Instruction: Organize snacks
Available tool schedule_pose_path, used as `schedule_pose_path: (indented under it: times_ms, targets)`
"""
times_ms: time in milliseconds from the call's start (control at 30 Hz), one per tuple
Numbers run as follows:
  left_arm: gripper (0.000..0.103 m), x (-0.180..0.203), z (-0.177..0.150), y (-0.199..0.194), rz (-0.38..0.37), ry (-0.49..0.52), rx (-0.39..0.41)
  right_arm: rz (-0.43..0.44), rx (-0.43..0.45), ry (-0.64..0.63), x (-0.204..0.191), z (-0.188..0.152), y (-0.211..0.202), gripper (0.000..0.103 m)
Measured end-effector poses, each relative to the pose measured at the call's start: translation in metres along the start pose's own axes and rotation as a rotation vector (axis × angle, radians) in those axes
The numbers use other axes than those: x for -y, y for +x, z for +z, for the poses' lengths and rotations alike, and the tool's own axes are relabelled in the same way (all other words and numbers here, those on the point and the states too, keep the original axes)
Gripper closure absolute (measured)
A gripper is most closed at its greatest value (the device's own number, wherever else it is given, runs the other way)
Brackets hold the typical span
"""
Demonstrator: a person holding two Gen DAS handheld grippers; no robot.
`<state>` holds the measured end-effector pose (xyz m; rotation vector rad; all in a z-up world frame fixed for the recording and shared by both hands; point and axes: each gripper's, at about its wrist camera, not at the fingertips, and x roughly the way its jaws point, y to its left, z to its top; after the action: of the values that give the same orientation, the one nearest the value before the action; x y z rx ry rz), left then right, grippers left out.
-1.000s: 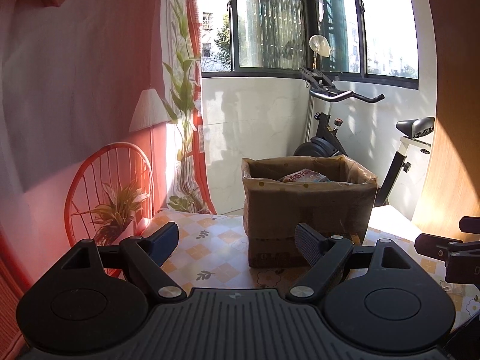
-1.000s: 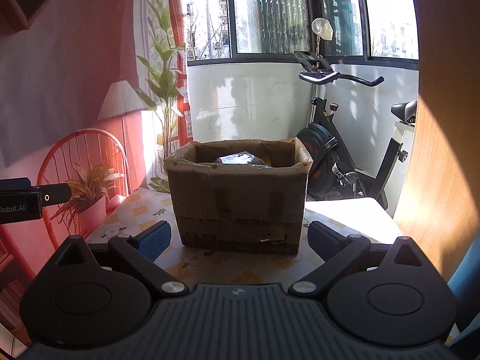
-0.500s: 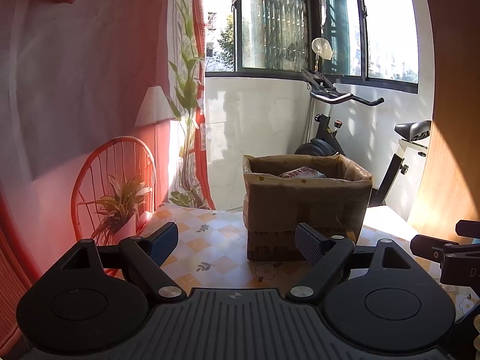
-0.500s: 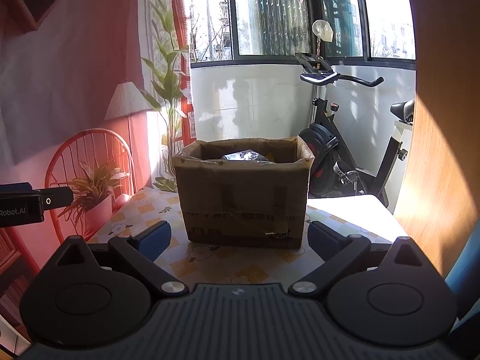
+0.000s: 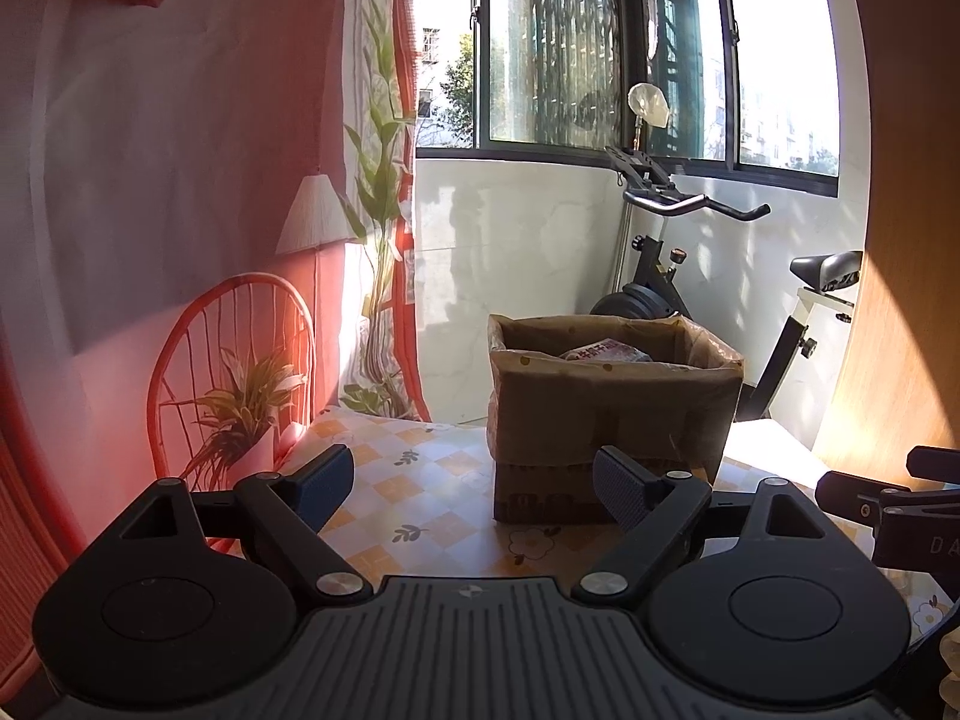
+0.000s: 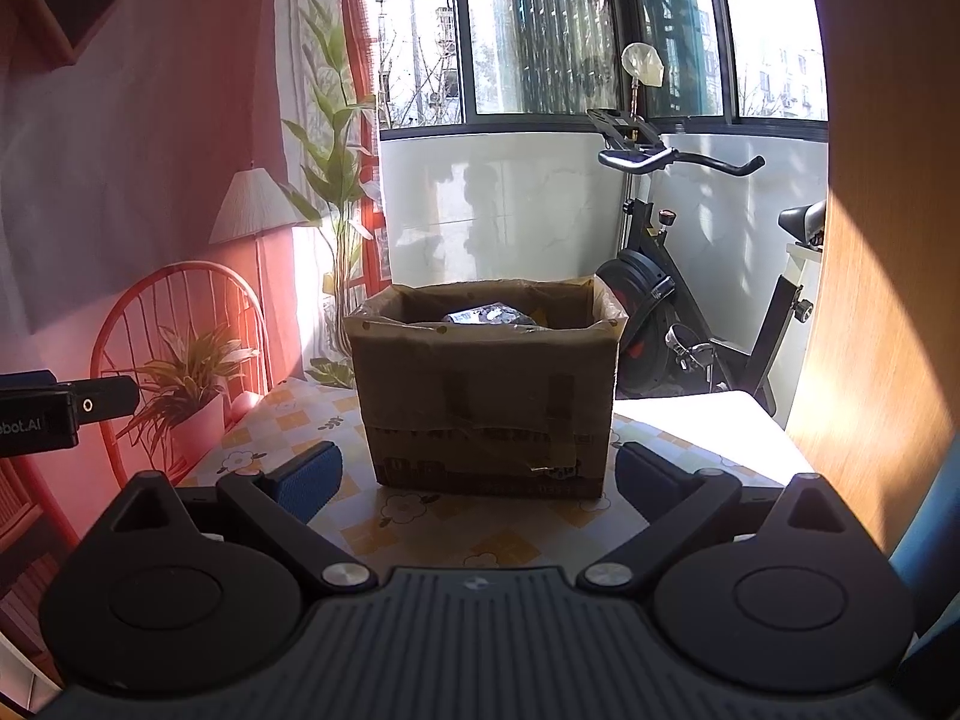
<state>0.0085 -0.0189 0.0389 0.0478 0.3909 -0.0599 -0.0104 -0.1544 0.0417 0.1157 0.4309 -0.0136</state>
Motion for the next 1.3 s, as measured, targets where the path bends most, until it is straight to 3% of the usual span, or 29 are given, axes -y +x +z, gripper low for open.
schedule_pose_path:
  times_ms: [1300]
  targets:
    - [0.013,-0.0085,-0.0033,0.0030,-0.005,-0.009,-0.032,-0.008,0.001,0.009,0.0004,-0.0007,-0.0023,0.003]
